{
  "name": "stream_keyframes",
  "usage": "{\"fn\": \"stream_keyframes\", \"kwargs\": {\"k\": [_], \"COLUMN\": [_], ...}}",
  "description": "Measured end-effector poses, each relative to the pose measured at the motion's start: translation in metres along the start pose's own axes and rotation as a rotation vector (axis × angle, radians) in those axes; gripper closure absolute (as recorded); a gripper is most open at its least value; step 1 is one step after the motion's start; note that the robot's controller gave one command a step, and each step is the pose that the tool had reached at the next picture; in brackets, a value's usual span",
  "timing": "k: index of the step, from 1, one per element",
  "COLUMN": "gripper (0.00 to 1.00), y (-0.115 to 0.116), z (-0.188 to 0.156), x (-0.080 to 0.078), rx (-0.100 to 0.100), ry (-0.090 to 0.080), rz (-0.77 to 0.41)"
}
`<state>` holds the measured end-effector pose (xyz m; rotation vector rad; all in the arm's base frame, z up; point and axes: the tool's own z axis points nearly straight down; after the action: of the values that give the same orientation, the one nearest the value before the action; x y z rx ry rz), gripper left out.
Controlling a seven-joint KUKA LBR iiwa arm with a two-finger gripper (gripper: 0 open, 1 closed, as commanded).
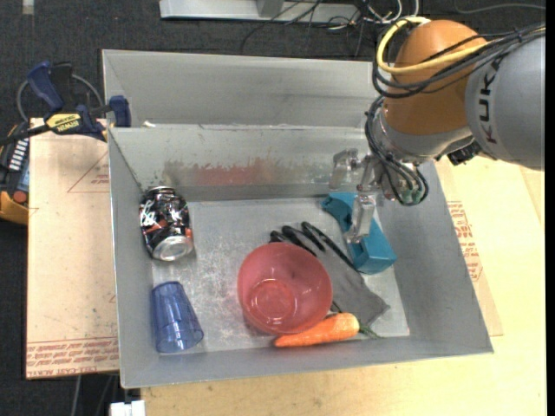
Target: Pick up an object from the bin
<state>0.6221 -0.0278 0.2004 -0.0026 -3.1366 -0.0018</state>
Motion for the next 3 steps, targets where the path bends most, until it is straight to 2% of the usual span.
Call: {"fn": "stream_keyframes", "kwargs": {"k": [1,2,3], "gripper": [0.0,0.0,0.0], "y": [0.0,-0.011,-0.006], "z": [-0.005,0.1,0.06], "x": [-0.001,-0.009,-0.008], "rx": [0.0,-0.002,-0.003], "ry": [-0.007,-0.006,-0.012], "rz": [-0.001,0.208,0.39]}}
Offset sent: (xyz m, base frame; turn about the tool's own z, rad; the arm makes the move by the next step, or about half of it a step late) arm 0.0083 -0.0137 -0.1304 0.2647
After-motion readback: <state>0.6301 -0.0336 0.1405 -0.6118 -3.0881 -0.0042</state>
